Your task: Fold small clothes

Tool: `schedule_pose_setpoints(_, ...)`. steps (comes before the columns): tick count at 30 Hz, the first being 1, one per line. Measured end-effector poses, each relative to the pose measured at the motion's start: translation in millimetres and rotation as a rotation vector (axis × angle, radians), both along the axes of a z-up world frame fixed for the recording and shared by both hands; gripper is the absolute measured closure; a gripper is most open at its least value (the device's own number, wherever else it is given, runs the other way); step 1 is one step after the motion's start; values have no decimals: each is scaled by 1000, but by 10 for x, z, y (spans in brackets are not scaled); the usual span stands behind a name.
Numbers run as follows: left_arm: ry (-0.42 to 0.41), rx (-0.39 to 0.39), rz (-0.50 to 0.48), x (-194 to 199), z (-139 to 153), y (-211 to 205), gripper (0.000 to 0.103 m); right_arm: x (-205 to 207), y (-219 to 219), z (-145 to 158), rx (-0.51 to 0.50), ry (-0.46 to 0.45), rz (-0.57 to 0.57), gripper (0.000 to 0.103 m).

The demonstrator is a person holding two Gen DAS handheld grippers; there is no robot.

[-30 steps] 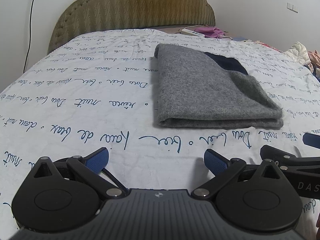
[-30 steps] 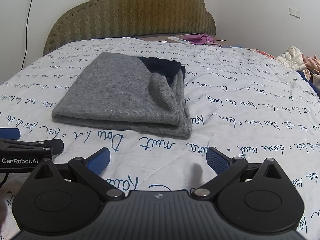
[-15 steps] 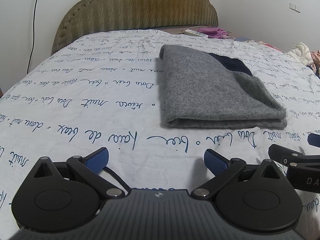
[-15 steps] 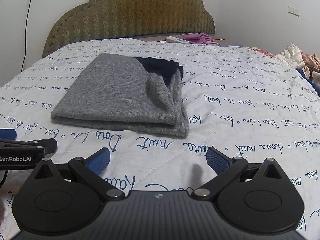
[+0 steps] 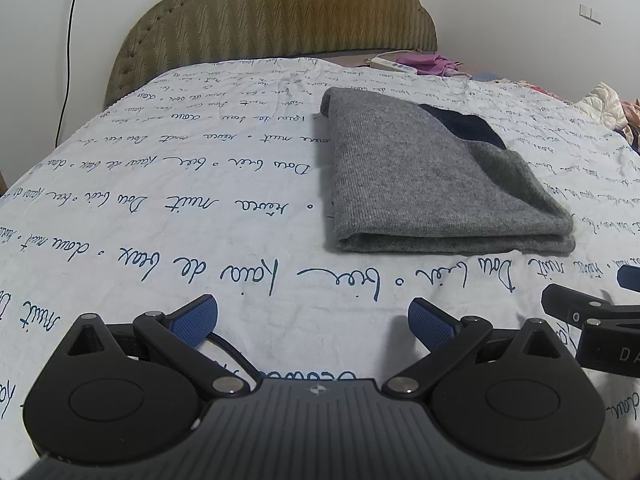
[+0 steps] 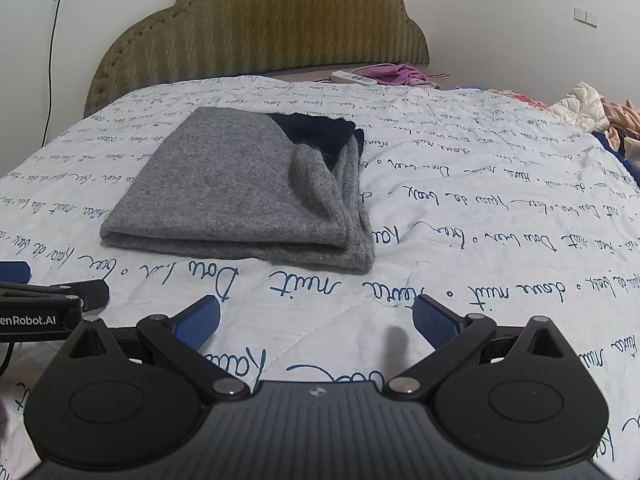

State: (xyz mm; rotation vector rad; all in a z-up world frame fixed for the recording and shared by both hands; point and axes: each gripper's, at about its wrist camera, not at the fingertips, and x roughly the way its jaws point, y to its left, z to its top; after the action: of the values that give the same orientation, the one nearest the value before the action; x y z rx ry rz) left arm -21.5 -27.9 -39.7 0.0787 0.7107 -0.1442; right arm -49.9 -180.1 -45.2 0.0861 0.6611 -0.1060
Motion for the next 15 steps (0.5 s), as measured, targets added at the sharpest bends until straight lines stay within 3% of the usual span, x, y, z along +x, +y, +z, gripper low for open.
schedule_pose_setpoints(15,1,6,-1,-2,-15,7,0,-12,-25,6,8,-3,-1,0)
